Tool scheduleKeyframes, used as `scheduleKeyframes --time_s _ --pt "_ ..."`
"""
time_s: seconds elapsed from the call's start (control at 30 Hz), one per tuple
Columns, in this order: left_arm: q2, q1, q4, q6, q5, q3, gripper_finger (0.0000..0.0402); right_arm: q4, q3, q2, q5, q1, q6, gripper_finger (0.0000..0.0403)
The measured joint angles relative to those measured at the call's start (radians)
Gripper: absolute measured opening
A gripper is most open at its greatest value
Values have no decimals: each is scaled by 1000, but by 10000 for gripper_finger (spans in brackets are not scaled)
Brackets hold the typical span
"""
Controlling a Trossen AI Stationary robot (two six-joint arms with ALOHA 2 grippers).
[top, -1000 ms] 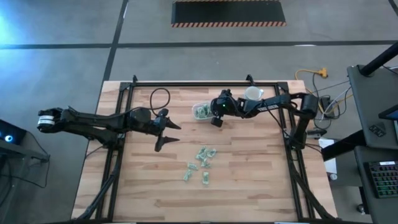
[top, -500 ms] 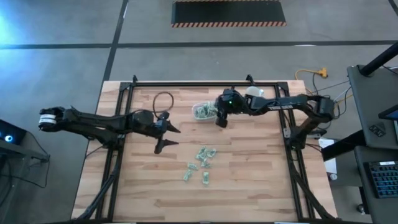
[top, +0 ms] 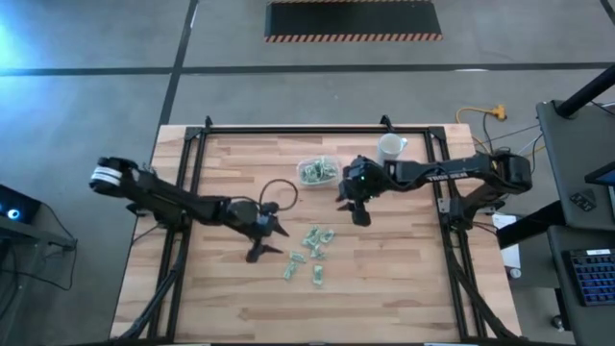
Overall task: Pick and place Stevia / Truvia into bins
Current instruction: Put the stevia packet into the transparent container
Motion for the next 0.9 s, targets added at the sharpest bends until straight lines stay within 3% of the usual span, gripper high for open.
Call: scheduleKeyframes --time_s 0.23,0.6,0.9 --pt "158 -56 183 9 -78 16 240 9 -16 2 6 58 6 118" --pt "317 -66 198 3 -126 85 239 11 -69 3 8 76 57 117" --pt "329 -86 176 -7 -125 90 182 17 -107 4 9 83 76 114"
